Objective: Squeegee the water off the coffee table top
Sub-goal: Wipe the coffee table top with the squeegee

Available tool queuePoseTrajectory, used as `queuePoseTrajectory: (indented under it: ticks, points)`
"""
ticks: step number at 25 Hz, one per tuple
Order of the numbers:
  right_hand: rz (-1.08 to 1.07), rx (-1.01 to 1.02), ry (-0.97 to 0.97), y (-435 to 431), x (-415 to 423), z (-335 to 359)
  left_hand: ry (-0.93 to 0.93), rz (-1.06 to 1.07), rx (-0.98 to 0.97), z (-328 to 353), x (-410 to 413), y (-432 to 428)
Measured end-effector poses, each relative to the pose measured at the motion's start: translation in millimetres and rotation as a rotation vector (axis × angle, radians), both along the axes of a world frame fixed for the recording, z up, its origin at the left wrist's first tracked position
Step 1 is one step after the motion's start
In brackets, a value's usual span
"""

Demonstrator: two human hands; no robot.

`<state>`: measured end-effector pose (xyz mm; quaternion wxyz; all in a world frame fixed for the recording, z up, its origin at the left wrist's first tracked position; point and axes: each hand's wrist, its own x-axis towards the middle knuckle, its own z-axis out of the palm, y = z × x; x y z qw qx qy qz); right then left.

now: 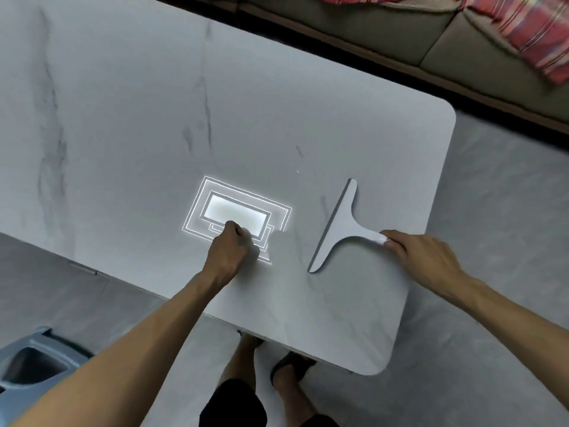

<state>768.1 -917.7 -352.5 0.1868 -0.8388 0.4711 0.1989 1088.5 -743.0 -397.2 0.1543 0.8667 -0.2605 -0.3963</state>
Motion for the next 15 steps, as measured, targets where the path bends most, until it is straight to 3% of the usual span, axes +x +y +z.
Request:
queuePoseTrajectory:
  ticks: [5, 12, 15]
  points:
    - [-0.338, 0.048, -0.199, -27.8, 13.7, 32.2, 0.034, -0.063, -0.063, -11.7, 10.2, -60.4]
    - [-0.93, 0.171, -0.476, -182.2, 173.5, 15.5, -0.07, -0.364, -0.065, -34.4, 51.9, -135.2]
    - [-0.966, 0.151, -0.494, -214.4, 227.6, -3.3, -0.11, -0.537, 0.0, -44.4, 61.5, -147.3]
